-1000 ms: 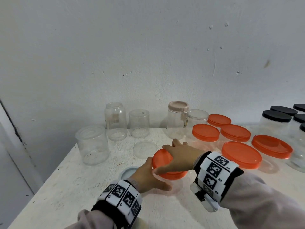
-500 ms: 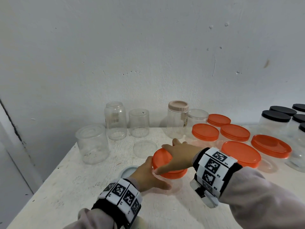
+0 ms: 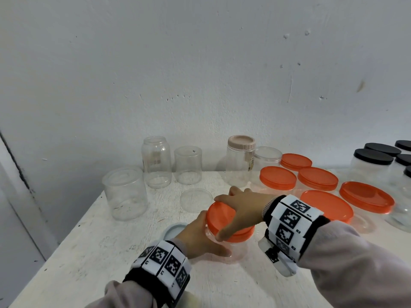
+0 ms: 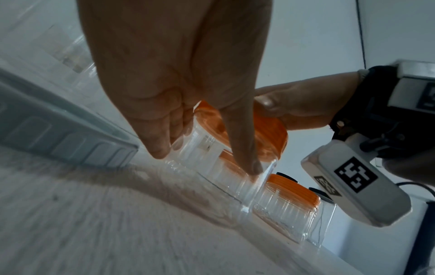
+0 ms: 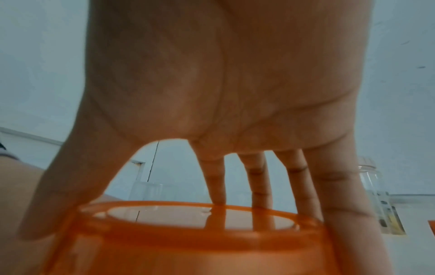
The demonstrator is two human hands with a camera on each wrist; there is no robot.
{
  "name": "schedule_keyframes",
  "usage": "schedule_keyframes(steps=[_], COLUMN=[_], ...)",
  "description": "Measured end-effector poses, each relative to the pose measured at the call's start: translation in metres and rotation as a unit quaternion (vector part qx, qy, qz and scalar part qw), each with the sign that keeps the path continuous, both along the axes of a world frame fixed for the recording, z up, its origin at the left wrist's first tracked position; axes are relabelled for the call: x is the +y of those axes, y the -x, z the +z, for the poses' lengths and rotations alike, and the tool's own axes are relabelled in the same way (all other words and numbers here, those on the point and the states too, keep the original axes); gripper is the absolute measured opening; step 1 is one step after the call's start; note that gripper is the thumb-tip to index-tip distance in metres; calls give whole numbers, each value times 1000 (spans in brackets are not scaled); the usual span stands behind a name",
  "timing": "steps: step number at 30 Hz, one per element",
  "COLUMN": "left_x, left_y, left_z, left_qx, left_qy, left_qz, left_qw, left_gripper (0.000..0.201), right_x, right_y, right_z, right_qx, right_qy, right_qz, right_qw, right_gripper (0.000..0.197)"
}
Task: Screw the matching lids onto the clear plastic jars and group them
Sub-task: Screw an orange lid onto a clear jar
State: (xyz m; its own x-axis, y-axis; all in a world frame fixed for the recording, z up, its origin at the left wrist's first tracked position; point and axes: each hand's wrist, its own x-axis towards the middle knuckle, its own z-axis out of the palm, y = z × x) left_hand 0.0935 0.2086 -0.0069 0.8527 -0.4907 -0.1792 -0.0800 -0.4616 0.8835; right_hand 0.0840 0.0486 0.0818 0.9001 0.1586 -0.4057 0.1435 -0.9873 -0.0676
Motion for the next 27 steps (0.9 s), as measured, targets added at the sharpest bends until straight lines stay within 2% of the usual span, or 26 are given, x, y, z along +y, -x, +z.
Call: schedule_keyframes(steps=[4, 9, 27], left_x=[1, 0, 0], left_y=[2, 3, 4], left_z=[-4, -5, -6], left_qx=[11, -4, 3], left_qy=[30, 19, 15], left_qz=[-2, 2, 18], left_qw=[999, 1000, 1000], left_gripper=[107, 106, 108], right_x=[-1, -4, -4], right_y=[2, 2, 20], right_z=[-1, 2, -30], right_qx=[-6, 16, -119], right_qy=[0, -13, -47], right_qz=[0, 19, 12], right_qw=[1000, 1000, 992], right_gripper=[113, 109, 96])
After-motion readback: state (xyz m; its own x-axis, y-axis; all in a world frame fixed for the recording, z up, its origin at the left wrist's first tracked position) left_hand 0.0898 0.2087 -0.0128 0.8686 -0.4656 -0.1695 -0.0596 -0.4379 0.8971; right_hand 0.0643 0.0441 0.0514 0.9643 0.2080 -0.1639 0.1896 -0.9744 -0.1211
